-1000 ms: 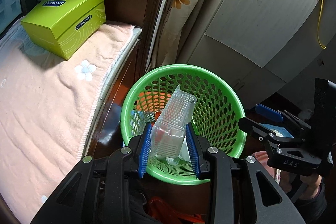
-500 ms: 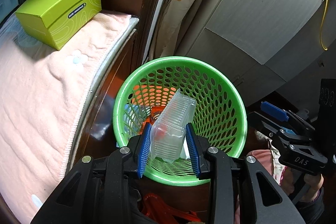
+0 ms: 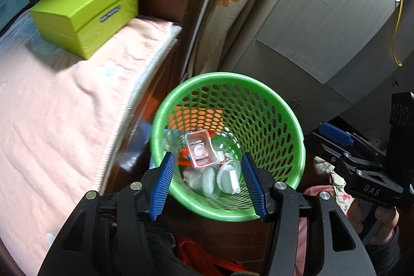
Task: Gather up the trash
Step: 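Move both tools back to the bench toward the round clear tub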
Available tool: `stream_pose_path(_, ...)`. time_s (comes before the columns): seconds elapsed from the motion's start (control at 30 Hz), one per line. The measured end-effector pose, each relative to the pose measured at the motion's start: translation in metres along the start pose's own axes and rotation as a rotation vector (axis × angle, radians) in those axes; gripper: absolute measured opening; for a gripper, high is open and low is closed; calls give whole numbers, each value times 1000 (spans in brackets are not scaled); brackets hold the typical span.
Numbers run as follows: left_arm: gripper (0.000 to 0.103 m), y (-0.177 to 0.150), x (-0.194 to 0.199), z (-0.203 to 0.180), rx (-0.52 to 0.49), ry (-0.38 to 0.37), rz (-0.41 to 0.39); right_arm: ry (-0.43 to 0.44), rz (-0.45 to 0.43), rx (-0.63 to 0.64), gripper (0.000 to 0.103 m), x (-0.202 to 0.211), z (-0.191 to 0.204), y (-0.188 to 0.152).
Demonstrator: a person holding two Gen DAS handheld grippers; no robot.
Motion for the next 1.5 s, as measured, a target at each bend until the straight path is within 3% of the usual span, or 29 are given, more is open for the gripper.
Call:
stream_pose_path(0.27,57,3,49,61,68,157,-93,62,14,48,82,-12,37,7)
stream_pose_path(0.57,57,8,107,167,213,379,-179,140,45,133,82,-37,98,17)
stream_pose_path(0.67,66,8,122,205,262,465,-198,166,51,168,82,-45,122,21)
stream_pose_path(0.83,66,9,139,264,328,572,-213,218,63,210,83,-58,158,28)
stream_pose_path(1.0,67,10,139,311,388,627,-193,264,78,257,83,-71,192,33)
stream_pose_path(1.2,67,10,129,347,444,614,-176,295,103,292,83,-88,221,36)
stream_pose_path(1.5,67,15,117,363,453,587,-165,321,135,327,83,-106,249,40)
Point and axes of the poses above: each gripper's, at about its wrist camera, not at the fingertips, and x roughly against the way its jaws point, z to its left, y to its top, the point moved 2 cm from there along -x, roughly the way its jaws point, and after that the axes turned 2 degrees about x, right-handed, at the moved point
